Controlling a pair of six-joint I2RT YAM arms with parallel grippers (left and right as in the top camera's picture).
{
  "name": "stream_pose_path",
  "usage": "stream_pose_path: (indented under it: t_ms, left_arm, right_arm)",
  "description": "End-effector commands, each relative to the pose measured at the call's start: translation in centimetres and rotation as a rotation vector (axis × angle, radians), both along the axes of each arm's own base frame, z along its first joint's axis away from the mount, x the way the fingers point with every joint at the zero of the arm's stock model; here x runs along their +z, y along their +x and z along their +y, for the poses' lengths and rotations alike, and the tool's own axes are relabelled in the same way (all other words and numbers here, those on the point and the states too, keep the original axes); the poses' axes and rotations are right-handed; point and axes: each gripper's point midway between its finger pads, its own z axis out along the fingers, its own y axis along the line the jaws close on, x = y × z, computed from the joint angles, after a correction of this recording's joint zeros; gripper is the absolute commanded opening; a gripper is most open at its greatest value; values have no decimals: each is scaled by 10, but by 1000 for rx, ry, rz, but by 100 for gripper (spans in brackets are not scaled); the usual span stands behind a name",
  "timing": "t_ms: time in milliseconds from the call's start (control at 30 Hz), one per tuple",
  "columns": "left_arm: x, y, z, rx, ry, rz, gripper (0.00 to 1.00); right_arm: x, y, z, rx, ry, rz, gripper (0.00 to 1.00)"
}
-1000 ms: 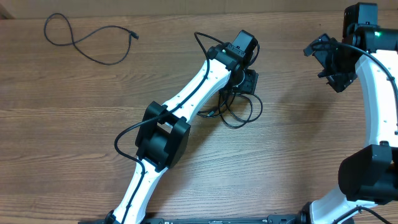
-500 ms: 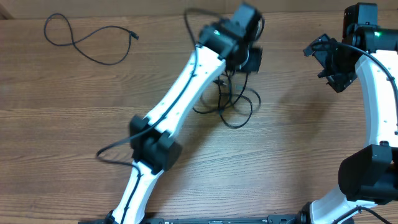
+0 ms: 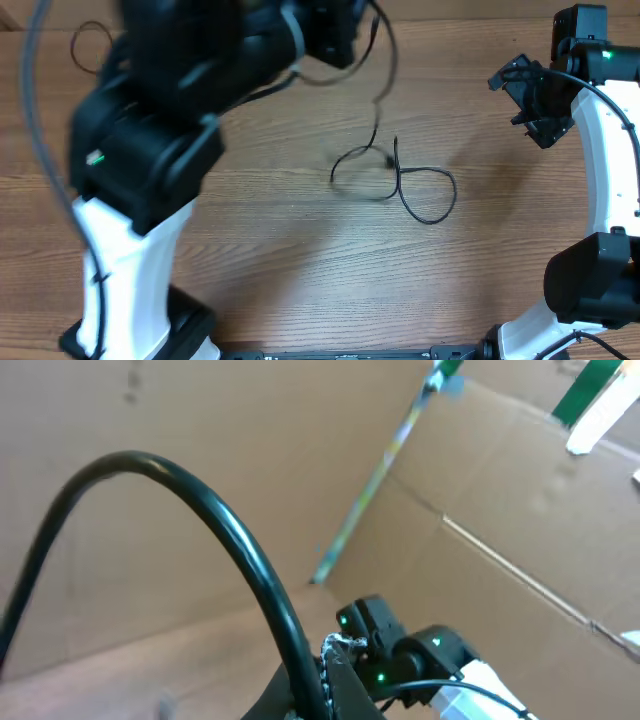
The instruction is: Untangle cables
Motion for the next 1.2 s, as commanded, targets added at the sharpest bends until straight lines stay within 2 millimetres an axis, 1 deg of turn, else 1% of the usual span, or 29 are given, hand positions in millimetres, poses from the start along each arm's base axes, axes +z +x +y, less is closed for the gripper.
stream_pose_path:
  t_ms: [0,33,67,167,200,233,267,300,333,400,433,467,533,667,700,867,933,1000,1033,1100,1167]
  left_arm:
    - [3,-7,17,48,-4,14,4]
    - [-6,-3,21,81,19,45,4]
    - [-25,5,27,136,62,100,4]
    - [-54,15,34,194,132,185,4]
    - [-63,19,39,230,158,207,4]
    - [-72,27,49,303,188,223,4]
    - [-73,29,53,329,196,225,4]
    - [-75,35,63,393,211,221,4]
    - [-74,37,68,428,216,217,4]
    - [-74,42,84,529,196,233,4]
    - [-76,42,87,549,183,250,4]
    - [-80,40,87,552,180,270,4]
    - [-92,33,82,519,177,339,4]
    - [-104,21,59,388,162,416,4]
    - [-105,20,56,373,162,424,4]
    - [-115,15,57,366,185,465,4]
    - [-124,11,60,390,158,534,4]
    - [-127,10,61,420,115,583,4]
    - [-128,11,61,426,104,595,4]
    - [-131,13,60,428,106,603,4]
    - [-134,15,58,427,112,611,4]
  right_arm:
    - [19,-2,-3,-11,-14,-51,100]
    - [19,-2,-3,-11,-14,-51,100]
    - [19,-2,-3,-11,-14,-51,100]
    - [19,-2,-3,-11,-14,-51,100]
    - [19,-2,-3,-11,-14,-51,100]
    - [19,-2,-3,-11,-14,-51,100]
    - [19,-2,-3,-11,-14,-51,100]
    - [19,-2,-3,-11,-14,-51,100]
    - [19,-2,-3,-11,-14,-51,100]
    - [19,-2,-3,-11,-14,-51,100]
    - [19,-2,-3,-11,-14,-51,100]
    - [19,-2,-3,-11,-14,-51,100]
    - [19,-2,-3,-11,-14,-51,100]
    - [19,-2,-3,-11,-14,-51,100]
    - [19,-2,-3,-11,-14,-51,100]
    - [19,-2,-3,-11,-14,-51,100]
    - [19,-2,-3,-11,-14,-51,100]
    - [19,-2,-1,-11,-2,-52,100]
    - [20,-1,3,-8,23,-55,100]
    - [23,-3,31,51,178,-59,100]
    - [27,-3,47,83,263,-64,100]
